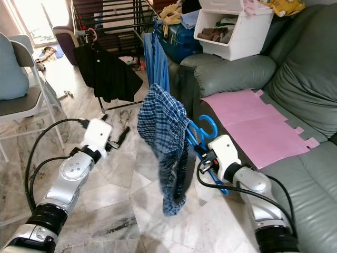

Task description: Hang hanger

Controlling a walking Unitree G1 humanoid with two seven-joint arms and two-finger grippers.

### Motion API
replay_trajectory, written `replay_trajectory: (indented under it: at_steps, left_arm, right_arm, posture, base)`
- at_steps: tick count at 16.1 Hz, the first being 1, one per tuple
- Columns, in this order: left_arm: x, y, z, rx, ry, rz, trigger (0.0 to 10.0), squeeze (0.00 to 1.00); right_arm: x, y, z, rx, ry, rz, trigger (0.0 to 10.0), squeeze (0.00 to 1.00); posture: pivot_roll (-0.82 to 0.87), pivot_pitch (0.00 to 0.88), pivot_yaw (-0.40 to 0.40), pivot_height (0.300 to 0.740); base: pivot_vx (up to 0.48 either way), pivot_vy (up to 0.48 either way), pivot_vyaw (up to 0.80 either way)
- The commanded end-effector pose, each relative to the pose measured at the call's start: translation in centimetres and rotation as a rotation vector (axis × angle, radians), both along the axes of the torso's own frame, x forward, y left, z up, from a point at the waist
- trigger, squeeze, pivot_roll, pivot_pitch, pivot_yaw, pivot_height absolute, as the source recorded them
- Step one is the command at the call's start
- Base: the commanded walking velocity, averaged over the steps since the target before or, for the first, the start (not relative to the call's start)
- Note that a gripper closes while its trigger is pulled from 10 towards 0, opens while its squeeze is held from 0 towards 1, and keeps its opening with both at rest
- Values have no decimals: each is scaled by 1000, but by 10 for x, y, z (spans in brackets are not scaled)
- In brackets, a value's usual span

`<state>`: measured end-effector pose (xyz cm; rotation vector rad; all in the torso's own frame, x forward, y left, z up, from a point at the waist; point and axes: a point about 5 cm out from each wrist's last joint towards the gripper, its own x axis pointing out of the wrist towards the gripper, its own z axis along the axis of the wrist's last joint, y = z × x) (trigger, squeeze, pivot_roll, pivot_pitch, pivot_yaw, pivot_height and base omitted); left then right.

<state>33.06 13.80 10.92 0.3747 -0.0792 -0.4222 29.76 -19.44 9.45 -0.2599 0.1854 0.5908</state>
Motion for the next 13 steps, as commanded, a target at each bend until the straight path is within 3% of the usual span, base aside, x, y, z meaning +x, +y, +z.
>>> replay_trajectory:
  at_steps: [1,3,6,9,13]
  left_arm:
    - [-1,-10,7,79,-37,-149,10000,0]
    - [-7,-22,10,253,-78,-392,10000,0]
    - [-7,-26,12,468,-113,-581,10000,0]
    - [-5,-26,12,564,-80,-701,10000,0]
    - [-6,-26,4,620,7,-825,10000,0]
  right_arm:
    - [1,-1,7,-13,-2,43,10000,0]
    - [-10,-7,1,-116,72,171,10000,0]
    - [-24,-25,-6,-286,169,329,10000,0]
    - [-29,-36,-5,-387,191,399,10000,0]
    - [-27,-31,0,-426,133,441,10000,0]
  posture:
    - [-148,0,34,740]
    - [-148,0,34,740]
    - [-163,0,46,740]
    - [-166,0,53,740]
    - [-166,0,59,740]
  base:
    - [0,0,0]
    - [0,0,0]
    - [0,0,0]
    - [0,0,0]
    - [0,0,0]
